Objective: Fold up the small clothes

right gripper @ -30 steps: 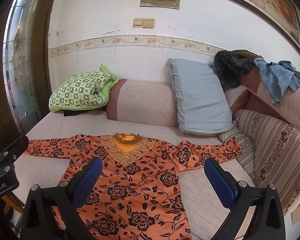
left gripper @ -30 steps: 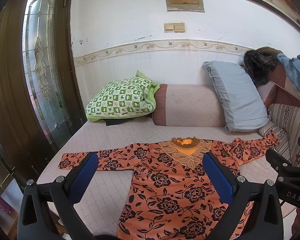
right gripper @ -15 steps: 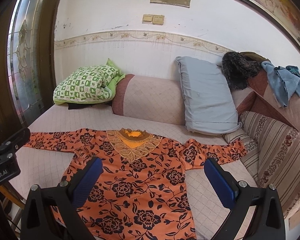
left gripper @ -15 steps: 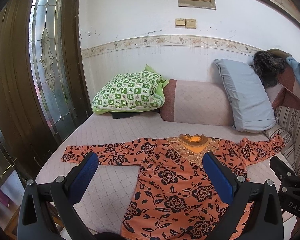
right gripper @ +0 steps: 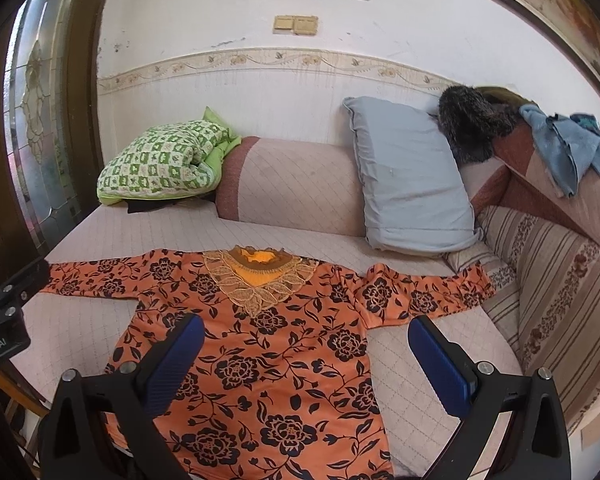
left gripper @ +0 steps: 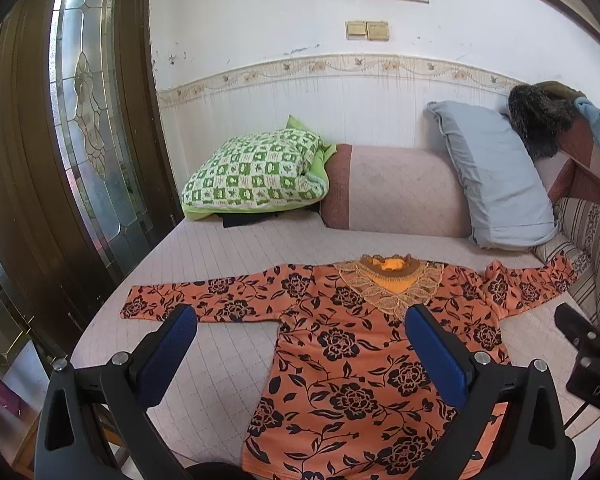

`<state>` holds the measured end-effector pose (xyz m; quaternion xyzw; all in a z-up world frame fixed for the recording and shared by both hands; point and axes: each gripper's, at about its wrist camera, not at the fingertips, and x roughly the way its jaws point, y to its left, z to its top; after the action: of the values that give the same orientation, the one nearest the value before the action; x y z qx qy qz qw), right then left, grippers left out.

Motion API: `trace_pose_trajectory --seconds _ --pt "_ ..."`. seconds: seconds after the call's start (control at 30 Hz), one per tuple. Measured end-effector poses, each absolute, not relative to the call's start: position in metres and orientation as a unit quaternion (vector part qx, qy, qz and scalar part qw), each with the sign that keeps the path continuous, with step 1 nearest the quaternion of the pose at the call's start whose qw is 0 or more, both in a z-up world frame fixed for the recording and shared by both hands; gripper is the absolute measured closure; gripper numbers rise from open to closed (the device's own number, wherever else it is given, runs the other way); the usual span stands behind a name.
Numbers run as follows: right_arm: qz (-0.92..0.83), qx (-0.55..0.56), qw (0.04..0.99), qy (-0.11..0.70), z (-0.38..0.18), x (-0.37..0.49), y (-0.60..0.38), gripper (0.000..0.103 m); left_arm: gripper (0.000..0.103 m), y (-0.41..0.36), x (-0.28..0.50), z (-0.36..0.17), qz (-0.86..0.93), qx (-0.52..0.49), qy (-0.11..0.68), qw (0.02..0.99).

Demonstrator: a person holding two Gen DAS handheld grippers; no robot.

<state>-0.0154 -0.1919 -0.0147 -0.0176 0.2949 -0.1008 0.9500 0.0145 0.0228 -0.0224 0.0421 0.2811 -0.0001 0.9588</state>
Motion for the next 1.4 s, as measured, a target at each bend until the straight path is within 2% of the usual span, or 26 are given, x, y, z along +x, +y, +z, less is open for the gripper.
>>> trace_pose_trajectory --seconds 0.53,0.73,0.97,1.23,1.33,1.4 --pt "-0.116 -0.005 0.945 0.306 -0.030 -0.011 -0.211 0.000 0.000 0.030 0.024 -0.041 -0.008 0.036 0.306 0.951" --pt "-0.132 0.005 0.937 0.324 -0.048 -0.018 -0.240 0.000 0.000 0.051 0.032 -0.075 0.005 0.034 0.350 0.936" --pt "-0.208 0.044 0.917 0.339 -0.071 -0.040 -0.317 0.000 0.000 0.077 0.041 -0.131 0.039 0.041 0.424 0.904" --pt "-0.273 0.117 0.889 0.348 -0.103 -0.073 -0.408 0.001 0.000 0.077 0.054 -0.178 0.031 -0.004 0.508 0.861" --pt "-0.268 0.145 0.891 0.336 -0.113 -0.076 -0.438 0.006 0.000 0.063 0.067 -0.179 0.041 0.008 0.519 0.854" --pt "-0.254 0.189 0.890 0.327 -0.121 -0.072 -0.469 0.017 0.000 0.052 0.078 -0.170 0.035 0.011 0.494 0.868"
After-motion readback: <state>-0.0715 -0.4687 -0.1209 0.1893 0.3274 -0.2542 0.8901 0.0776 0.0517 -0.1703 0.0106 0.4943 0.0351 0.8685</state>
